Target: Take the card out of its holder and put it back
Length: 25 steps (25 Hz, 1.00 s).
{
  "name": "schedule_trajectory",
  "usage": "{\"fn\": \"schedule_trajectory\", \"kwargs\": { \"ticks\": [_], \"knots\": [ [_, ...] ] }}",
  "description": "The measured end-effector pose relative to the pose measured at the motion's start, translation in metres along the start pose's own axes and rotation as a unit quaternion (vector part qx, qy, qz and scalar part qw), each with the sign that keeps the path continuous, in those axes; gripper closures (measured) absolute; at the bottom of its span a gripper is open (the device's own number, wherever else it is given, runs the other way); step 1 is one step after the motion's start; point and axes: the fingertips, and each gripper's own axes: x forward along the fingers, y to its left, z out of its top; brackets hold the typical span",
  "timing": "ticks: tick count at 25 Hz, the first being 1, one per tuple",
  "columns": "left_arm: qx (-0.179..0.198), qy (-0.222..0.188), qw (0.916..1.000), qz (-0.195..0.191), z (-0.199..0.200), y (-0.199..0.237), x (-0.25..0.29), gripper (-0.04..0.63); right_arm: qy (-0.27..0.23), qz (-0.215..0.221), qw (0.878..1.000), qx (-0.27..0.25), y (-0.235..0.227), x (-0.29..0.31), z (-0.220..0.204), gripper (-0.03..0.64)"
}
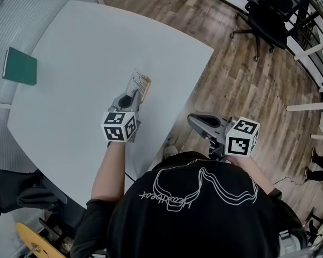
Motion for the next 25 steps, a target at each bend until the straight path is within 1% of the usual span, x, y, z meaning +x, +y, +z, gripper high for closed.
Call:
{"fn": "schedule_trajectory", "kwargs": {
  "ticks": [8,15,21,25],
  "knots": [
    [-0.001,-0.007,0.9999,0.008,0.000,0.000,-0.001,0.569,-0.006,-0.005,1.000,0.004,0.003,-0.009,-0.005,0.608],
    [-0.004,-0.016,0.9998,0.013,0.009,0.000,-0.004,0.571,-0.006,-0.006,1.000,0.004,0.006,-0.011,-0.004,0.607],
    [-0.013,-0.037,0.9990,0.021,0.020,0.003,-0.012,0.571,-0.007,-0.005,1.000,0.004,0.005,-0.011,-0.004,0.609],
    [-0.016,-0.049,0.9983,0.026,0.027,0.003,-0.020,0.571,-0.021,-0.012,1.000,0.002,0.003,-0.014,-0.002,0.608]
  ]
}}
